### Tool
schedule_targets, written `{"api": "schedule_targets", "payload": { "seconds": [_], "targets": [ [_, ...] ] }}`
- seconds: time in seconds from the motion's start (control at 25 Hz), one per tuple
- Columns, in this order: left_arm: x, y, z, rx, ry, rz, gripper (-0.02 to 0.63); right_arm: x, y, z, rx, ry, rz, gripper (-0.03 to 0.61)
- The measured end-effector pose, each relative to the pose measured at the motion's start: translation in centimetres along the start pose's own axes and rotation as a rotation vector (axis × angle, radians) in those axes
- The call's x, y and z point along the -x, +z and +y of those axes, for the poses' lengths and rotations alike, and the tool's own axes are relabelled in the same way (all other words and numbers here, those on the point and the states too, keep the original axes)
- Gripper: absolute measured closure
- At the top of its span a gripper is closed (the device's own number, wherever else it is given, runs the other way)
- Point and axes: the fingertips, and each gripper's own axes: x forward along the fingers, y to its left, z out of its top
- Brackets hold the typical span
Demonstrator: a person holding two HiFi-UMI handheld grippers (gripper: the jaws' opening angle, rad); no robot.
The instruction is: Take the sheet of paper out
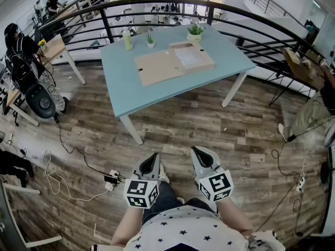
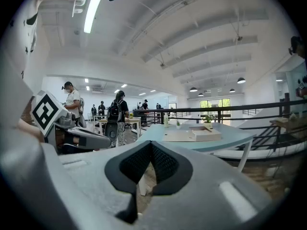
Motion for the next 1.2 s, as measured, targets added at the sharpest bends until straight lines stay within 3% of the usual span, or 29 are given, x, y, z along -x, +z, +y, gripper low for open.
{"api": "schedule_targets", "payload": {
  "seconds": [0.4,1.2],
  "targets": [
    [2.9,0.1,-2.4,-0.024,0.037,-0.029,0.611,5.3,-0.1,-0.5,-0.013,-0.078,-0.015,0.572],
    [4.7,-0.1,-5.8,-0.017,0.026,-0.054,0.609,8.7,-0.3,1.0,-0.019,-0.020,-0.050,0.572]
  ]
}}
